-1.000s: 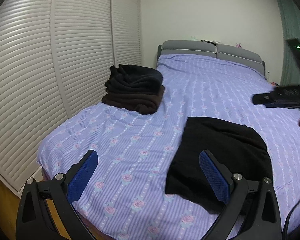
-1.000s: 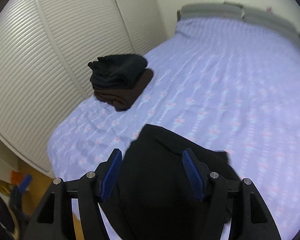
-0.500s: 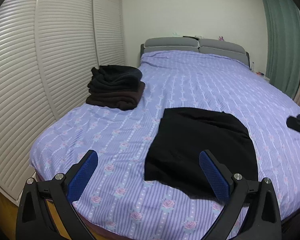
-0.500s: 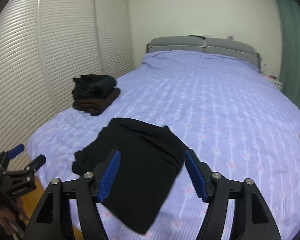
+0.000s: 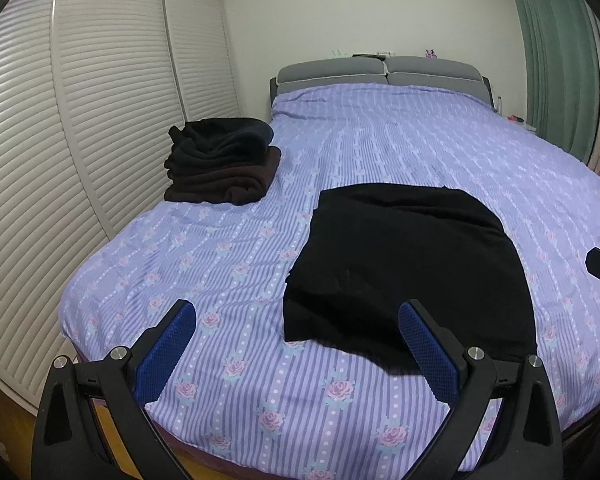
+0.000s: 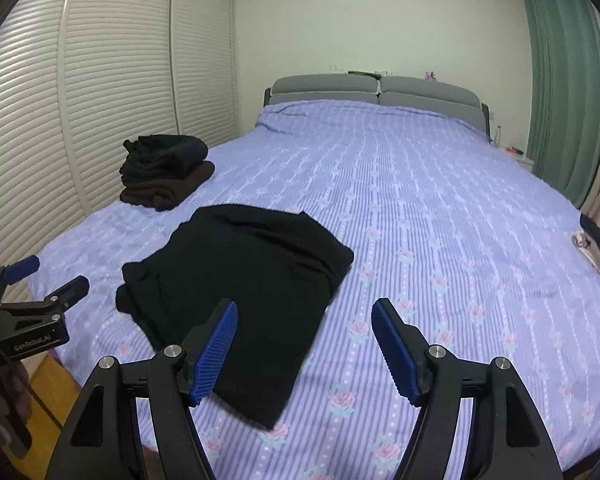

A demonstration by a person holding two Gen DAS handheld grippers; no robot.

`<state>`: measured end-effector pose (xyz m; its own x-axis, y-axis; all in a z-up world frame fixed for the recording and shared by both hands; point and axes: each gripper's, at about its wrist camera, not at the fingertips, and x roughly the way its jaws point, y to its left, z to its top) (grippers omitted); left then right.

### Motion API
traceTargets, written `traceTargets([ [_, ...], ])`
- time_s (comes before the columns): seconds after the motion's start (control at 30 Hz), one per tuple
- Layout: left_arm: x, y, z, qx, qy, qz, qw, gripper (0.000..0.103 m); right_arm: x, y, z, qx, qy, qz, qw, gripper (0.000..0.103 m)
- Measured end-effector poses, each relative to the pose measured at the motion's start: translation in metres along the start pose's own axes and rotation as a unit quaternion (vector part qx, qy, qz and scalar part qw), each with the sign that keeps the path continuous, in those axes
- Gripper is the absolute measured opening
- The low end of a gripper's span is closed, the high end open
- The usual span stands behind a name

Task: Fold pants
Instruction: 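Open the right tool and pull it back from the folded pants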

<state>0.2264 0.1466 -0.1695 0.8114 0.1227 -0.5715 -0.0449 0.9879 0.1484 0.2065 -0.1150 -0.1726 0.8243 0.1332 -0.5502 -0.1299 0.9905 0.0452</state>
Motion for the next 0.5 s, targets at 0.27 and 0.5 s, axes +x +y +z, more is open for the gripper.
traceTargets([
  [0.27, 0.014, 0.002, -0.011, -0.005, 0.009, -0.007, 0.9999, 0.103, 0.022, -0.021, -0.02, 0.064, 0.045, 0.034, 0.996, 0.071],
  [0.5, 0.02, -0.006, -0.015, 0.005, -0.002, -0.014, 0.9999, 0.103, 0.048, -0.029, -0.038, 0.108, 0.078, 0.081, 0.988, 0.071],
])
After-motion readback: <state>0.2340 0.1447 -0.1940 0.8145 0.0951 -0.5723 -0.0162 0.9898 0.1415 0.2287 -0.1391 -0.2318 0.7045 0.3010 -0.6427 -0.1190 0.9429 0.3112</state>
